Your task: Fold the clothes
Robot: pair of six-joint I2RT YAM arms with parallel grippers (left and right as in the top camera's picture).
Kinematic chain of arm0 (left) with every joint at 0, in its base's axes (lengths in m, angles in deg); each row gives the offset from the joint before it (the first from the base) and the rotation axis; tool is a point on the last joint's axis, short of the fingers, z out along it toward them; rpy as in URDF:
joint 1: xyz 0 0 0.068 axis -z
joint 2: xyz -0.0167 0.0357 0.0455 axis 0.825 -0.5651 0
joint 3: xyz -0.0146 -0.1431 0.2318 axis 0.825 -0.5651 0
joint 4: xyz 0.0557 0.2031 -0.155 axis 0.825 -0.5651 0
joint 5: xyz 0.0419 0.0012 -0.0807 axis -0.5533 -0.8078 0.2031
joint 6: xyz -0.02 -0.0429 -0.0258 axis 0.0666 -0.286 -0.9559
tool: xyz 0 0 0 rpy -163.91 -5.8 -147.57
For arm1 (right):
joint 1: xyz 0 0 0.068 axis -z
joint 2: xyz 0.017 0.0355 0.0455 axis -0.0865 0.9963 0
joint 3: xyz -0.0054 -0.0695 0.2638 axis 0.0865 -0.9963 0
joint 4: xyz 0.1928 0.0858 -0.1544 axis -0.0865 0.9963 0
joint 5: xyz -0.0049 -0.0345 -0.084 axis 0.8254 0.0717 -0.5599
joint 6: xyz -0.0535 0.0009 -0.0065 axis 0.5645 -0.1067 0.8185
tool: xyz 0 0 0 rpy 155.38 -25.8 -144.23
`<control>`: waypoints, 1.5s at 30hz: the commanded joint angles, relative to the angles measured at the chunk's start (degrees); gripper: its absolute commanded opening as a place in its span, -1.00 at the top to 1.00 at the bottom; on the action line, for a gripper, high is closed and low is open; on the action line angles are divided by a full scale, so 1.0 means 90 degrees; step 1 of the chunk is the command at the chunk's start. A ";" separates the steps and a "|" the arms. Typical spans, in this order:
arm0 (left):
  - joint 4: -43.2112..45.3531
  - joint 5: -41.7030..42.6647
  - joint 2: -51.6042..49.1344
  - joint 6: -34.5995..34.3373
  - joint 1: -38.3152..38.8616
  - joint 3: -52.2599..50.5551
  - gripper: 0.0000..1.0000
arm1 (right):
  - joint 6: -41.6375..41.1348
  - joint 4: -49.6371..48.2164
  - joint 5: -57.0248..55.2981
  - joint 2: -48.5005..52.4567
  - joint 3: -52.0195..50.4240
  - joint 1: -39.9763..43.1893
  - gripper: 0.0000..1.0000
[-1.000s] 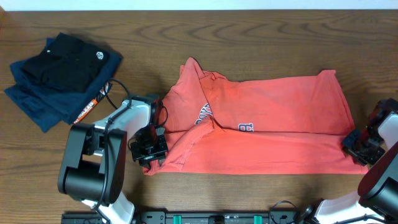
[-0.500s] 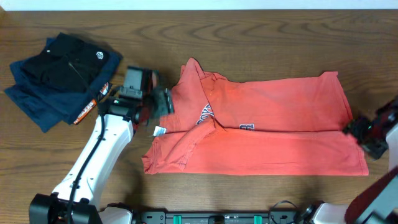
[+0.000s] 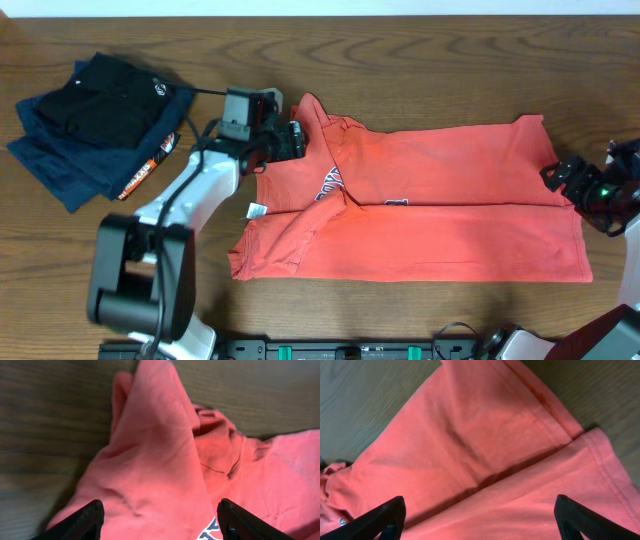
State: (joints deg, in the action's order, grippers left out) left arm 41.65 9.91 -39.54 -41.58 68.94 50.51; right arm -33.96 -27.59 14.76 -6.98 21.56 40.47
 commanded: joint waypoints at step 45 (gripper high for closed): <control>-0.3152 -0.0991 -0.0690 -0.0015 0.0056 0.0816 -0.29 | 0.0214 -0.1219 -0.2108 0.2567 0.0049 -0.0996 0.21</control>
State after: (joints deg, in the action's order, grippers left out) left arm 13.06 0.84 -45.02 -40.58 69.64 58.16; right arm -31.49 -38.36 -1.59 13.78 21.56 31.99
